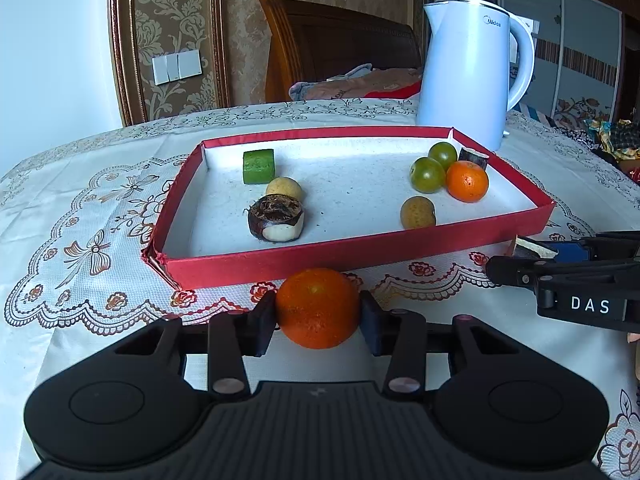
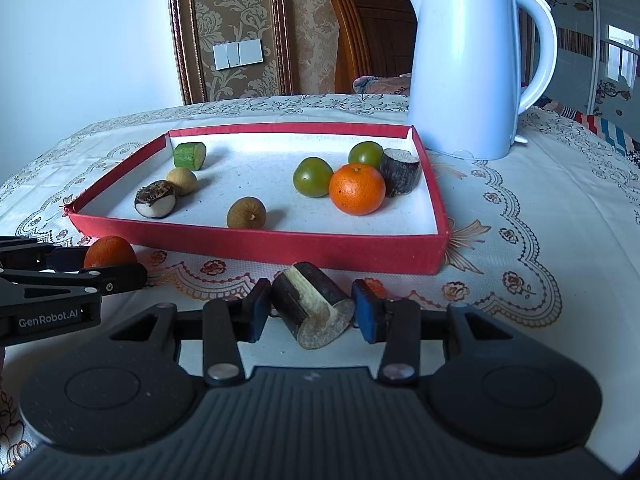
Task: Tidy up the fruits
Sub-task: 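Carry the orange and bark cylinder over the red tray with both tools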
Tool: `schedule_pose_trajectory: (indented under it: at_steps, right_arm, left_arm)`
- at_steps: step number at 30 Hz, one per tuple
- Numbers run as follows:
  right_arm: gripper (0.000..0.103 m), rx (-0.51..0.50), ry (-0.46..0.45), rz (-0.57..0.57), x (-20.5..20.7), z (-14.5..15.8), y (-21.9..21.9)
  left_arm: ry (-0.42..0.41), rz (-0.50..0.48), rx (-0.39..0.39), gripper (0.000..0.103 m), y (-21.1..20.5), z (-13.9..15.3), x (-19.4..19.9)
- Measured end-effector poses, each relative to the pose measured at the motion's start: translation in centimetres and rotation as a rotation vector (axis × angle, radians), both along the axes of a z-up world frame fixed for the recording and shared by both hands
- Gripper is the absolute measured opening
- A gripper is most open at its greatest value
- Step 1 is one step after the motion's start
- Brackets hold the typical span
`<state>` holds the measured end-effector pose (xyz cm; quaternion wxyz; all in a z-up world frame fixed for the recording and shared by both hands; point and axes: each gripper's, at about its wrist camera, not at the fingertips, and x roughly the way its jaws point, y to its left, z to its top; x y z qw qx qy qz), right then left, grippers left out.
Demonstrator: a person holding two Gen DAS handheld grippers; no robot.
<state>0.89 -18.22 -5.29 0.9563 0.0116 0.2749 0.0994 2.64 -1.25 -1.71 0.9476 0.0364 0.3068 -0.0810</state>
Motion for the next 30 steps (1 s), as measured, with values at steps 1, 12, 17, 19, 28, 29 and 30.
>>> schedule_pose_trajectory:
  at_steps: [1,12,17,19,28,29,30]
  right_arm:
    - [0.041,0.003,-0.002,0.000,0.0,0.0,0.0]
    - [0.041,0.034,-0.105,-0.026,-1.5,0.8,-0.7]
    - [0.041,0.037,-0.122,-0.036,-1.8,1.0,-0.8]
    - [0.041,0.040,-0.139,-0.047,-2.0,1.1,-0.9]
    - [0.041,-0.031,-0.259,-0.086,-2.2,3.1,-1.3]
    - [0.041,-0.036,-0.262,-0.085,-1.9,3.3,-1.4]
    - [0.041,-0.040,-0.261,-0.081,-1.6,3.5,-1.4]
  left_arm:
    - [-0.002,-0.001,0.000,0.042,0.0,0.0,0.0]
    - [-0.190,-0.037,-0.031,0.042,0.4,1.8,-2.7]
    - [-0.257,-0.049,-0.031,0.042,0.1,2.3,-3.5]
    - [-0.261,-0.040,-0.038,0.042,0.2,2.4,-3.5]
    - [-0.218,0.039,-0.093,0.042,1.1,2.7,-2.0]
    - [-0.208,0.048,-0.094,0.042,1.1,2.7,-1.8]
    - [-0.199,0.056,-0.094,0.042,1.1,2.9,-1.5]
